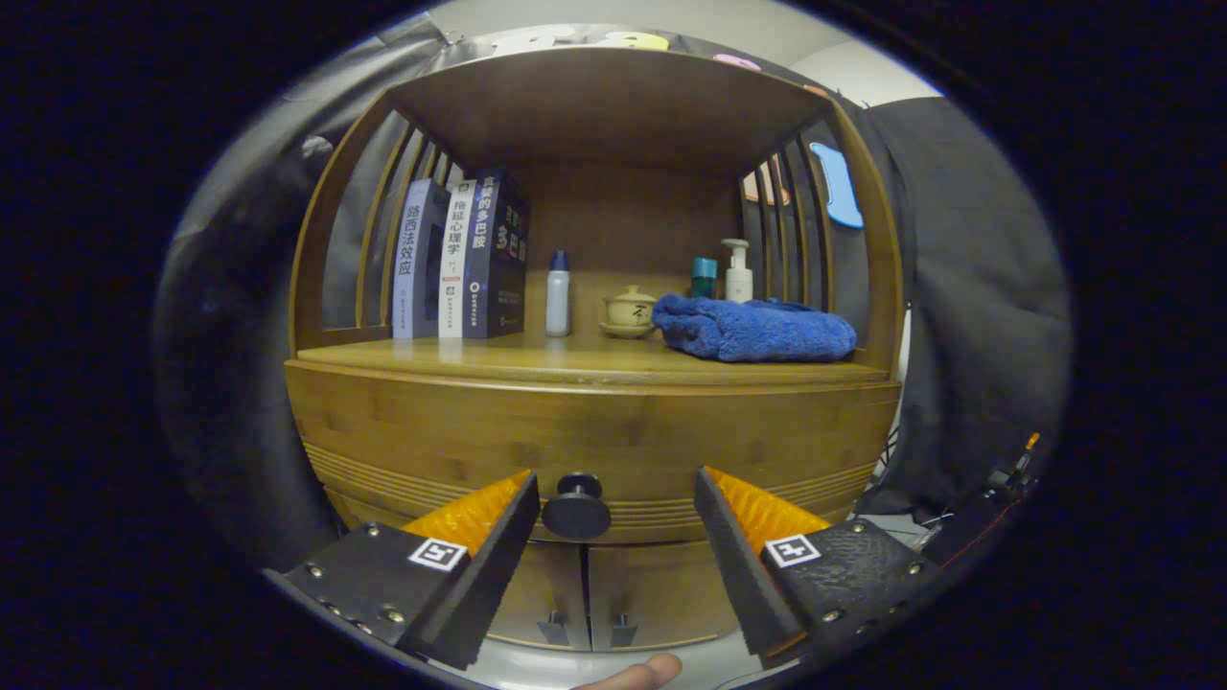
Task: Pull open the drawer, take out the items inside it, and place them on the countertop above the cabinet.
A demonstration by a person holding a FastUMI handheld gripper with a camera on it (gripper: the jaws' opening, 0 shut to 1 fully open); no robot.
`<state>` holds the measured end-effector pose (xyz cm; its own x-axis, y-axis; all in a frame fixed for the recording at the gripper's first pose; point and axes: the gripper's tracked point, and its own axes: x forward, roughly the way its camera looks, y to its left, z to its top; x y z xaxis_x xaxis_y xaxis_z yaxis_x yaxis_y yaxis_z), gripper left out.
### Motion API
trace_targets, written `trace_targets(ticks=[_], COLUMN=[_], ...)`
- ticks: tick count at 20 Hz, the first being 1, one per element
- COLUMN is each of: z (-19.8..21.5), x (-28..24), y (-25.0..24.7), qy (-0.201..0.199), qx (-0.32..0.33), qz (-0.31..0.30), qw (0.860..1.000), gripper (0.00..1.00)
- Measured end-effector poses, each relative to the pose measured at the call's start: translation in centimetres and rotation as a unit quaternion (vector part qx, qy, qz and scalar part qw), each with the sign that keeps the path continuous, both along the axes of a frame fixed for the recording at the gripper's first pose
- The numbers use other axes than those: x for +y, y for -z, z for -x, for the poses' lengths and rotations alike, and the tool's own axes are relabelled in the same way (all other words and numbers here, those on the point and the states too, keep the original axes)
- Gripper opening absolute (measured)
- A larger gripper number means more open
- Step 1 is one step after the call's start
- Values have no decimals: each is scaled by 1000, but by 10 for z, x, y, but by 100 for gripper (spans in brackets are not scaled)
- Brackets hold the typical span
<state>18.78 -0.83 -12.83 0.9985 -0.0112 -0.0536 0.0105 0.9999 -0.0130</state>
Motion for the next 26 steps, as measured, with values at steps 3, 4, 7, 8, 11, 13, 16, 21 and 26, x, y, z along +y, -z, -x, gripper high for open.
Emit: trace_targets(ticks=[3, 4, 7, 8, 11, 13, 16, 21, 26], z=[-16, -19, -22, -22, -25, -26, -25, -25, -25], x=[2, 2, 4, 5, 10, 10, 11, 17, 19], y=[16, 20, 22, 22, 24, 25, 27, 28, 34], qy=[8, 12, 1, -1, -13, -13, -13, -16, 3], qx=[18, 23, 4, -4, -19, -9, 5, 14, 59], qz=[7, 6, 2, -12, -64, -46, -29, -28, 33], qw=[1000, 1000, 1000, 1000, 998, 999, 999, 999, 998], gripper=[92, 91, 77, 72, 72, 71, 67, 53, 33])
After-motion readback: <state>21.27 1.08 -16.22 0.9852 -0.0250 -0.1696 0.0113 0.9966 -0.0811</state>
